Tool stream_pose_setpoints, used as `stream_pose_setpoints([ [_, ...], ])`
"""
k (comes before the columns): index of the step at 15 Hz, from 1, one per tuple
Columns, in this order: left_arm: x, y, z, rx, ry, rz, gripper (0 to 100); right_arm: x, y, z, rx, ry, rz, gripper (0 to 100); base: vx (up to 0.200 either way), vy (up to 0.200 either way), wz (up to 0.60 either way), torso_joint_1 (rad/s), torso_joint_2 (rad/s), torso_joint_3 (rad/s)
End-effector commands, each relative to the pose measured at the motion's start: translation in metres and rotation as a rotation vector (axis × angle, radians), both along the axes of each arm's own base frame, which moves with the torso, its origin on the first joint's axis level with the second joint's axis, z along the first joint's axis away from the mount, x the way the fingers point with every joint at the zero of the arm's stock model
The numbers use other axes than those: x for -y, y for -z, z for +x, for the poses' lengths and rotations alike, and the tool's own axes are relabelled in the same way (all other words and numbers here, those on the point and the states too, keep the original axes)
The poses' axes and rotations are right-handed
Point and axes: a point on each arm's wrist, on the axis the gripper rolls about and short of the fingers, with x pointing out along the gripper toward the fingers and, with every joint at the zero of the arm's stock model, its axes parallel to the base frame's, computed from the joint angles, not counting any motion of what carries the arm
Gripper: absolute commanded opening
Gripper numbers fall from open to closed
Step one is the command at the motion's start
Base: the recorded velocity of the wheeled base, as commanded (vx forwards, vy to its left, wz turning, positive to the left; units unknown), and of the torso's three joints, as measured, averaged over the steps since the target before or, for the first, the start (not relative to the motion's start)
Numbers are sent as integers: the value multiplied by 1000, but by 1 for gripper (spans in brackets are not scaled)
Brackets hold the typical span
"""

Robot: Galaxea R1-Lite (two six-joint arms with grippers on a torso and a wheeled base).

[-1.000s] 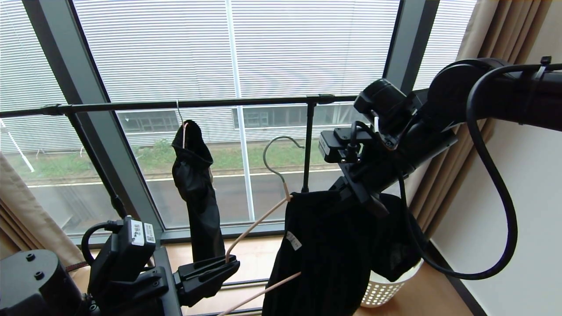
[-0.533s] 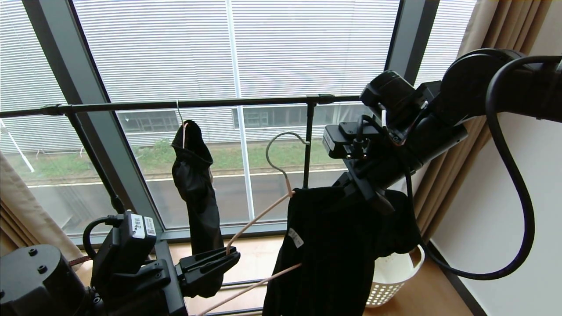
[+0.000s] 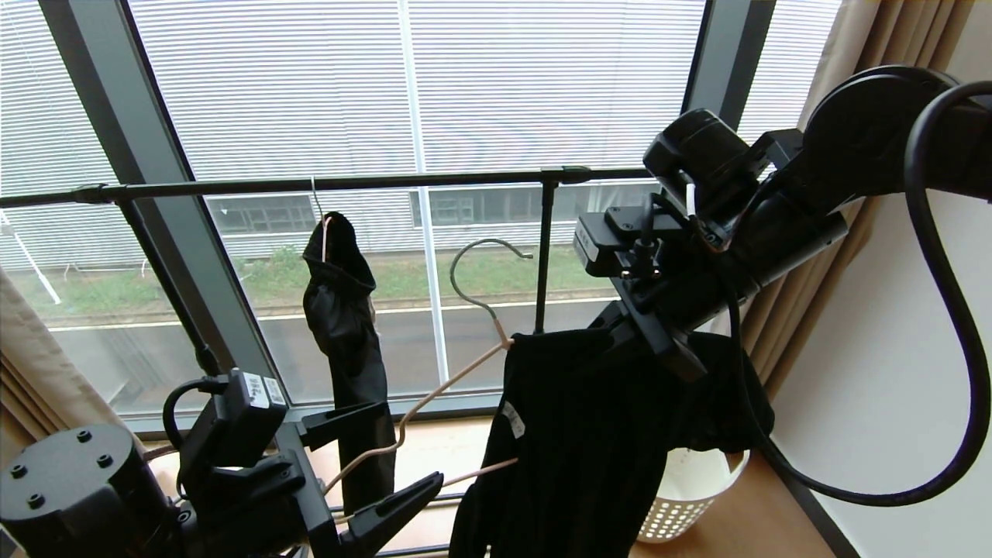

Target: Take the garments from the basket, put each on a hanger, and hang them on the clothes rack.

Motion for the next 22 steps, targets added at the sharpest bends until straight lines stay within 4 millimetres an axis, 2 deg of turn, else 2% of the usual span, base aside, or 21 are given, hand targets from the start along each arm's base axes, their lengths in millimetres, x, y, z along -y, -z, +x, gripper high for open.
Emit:
stream_pose_setpoints([
  [1, -3, 0, 2, -4, -17, 0, 100, 2, -4, -3, 12, 0, 5, 0, 0, 0, 0, 0, 0, 0],
  [3, -13, -4, 8, 5, -69, -20, 100, 4, -11, -4, 38, 19, 12, 0, 0, 0, 0, 0, 0, 0],
  [7, -28, -23, 7, -36, -2, -166, 100, 17, -14, 4, 37, 104, 7, 0, 0, 0, 0, 0, 0, 0],
  [11, -38, -30, 22, -132, -67, -295, 100, 21, -17, 17, 84, 201, 28, 0, 0, 0, 0, 0, 0, 0],
  [12, -40, -23, 33, -232, -73, -343, 100, 21, -18, 20, 69, 242, 48, 0, 0, 0, 0, 0, 0, 0],
  [16, -41, -6, 46, -388, -33, -376, 100, 27, -25, 23, 41, 336, 95, 0, 0, 0, 0, 0, 0, 0],
  [19, -37, 8, 55, -446, -43, -366, 100, 31, -30, 20, 48, 345, 107, 0, 0, 0, 0, 0, 0, 0],
  [22, -23, 18, 54, -459, -31, -318, 100, 27, -27, 20, 3, 370, 110, 0, 0, 0, 0, 0, 0, 0],
])
